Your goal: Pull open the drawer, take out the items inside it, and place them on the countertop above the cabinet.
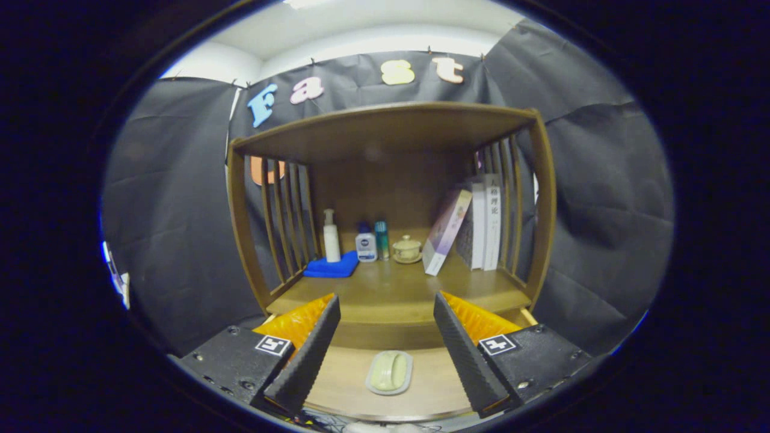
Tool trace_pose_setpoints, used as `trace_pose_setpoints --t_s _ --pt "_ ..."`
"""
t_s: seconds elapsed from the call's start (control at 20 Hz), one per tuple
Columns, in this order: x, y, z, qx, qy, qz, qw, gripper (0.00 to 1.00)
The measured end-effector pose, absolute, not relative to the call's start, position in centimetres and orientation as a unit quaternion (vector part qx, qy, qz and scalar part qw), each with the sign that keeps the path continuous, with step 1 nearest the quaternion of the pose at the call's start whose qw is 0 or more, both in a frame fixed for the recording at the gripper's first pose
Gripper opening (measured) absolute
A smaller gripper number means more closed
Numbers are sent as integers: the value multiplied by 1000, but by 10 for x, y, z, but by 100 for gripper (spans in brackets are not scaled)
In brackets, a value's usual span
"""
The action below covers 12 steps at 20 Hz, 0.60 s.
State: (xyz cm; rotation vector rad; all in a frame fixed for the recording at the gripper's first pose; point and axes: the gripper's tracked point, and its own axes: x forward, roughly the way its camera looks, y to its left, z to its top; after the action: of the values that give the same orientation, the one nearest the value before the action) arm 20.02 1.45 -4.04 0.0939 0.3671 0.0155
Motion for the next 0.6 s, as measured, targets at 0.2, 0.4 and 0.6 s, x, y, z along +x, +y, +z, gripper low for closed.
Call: trace_pose_setpoints --t_s 0.2,0.4,0.6 --pt "231 16 -79 38 265 -1 963 97" --pt "239 26 -133 50 380 1 924 97" --pt "238 24 -175 27 466 -10 884 93"
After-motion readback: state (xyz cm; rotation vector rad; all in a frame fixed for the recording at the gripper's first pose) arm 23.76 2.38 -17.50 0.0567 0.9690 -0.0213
